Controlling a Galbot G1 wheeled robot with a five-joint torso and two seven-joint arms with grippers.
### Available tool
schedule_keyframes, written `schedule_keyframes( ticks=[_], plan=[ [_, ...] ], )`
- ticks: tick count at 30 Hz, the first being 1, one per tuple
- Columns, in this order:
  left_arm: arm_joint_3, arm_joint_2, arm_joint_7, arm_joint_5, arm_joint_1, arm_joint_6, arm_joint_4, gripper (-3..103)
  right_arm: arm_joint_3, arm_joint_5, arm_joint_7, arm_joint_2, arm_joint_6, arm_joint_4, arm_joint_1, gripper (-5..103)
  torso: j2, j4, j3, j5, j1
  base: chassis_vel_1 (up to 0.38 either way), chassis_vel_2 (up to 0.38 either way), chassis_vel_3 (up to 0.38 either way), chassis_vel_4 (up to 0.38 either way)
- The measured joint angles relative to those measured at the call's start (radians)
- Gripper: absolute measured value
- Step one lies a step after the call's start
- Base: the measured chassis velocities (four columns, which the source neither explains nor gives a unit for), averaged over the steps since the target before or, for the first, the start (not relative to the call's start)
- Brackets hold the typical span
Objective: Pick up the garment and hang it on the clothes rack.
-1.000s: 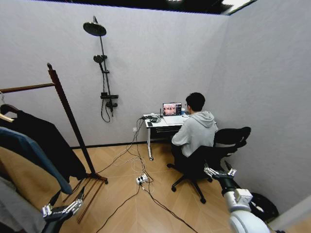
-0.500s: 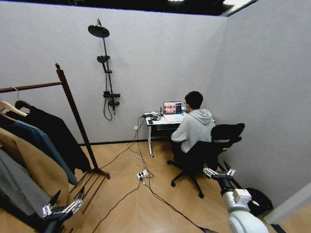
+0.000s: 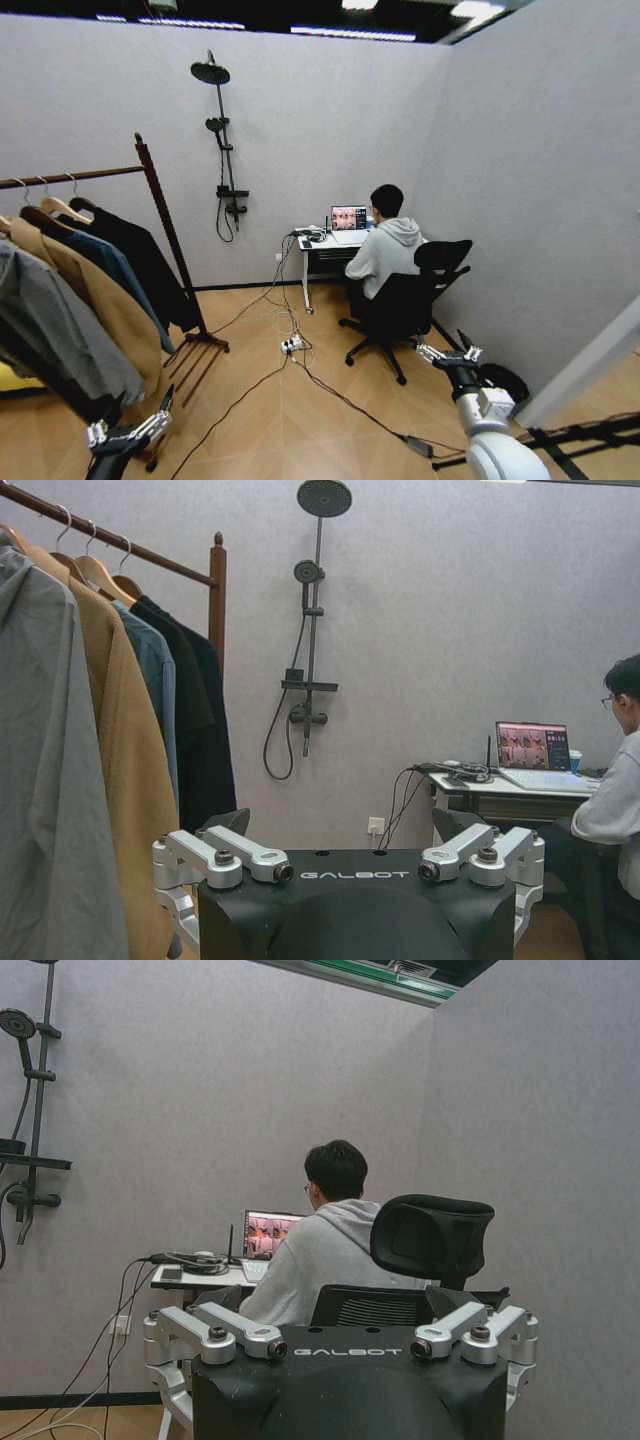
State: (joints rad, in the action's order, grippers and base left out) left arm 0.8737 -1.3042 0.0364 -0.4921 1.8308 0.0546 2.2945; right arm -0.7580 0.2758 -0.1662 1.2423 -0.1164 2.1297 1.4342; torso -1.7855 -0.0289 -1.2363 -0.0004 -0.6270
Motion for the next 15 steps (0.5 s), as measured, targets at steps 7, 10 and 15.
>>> schedule_keyframes(
  ticks=[7,10,15],
  plan=[
    [0.000,0.000,0.000,0.000,0.000,0.000,0.000,100,0.006,-0.001,0.000,-0.002,-0.003,-0.001,-0.004,100,0.000,0.0000,0.000,0.0006,-0.001,0.175,-0.174,-0.154,0.179],
    [0.000,0.000,0.000,0.000,0.000,0.000,0.000,100,0.013,-0.004,0.000,-0.002,-0.003,-0.002,-0.006,100,0.000,-0.0002,0.000,0.0000,0.000,0.188,-0.201,-0.185,0.197],
    [0.000,0.000,0.000,0.000,0.000,0.000,0.000,100,0.021,-0.007,0.000,-0.001,-0.004,-0.003,-0.010,100,0.000,0.0003,0.000,-0.0002,0.000,0.237,-0.186,-0.164,0.220]
  ],
)
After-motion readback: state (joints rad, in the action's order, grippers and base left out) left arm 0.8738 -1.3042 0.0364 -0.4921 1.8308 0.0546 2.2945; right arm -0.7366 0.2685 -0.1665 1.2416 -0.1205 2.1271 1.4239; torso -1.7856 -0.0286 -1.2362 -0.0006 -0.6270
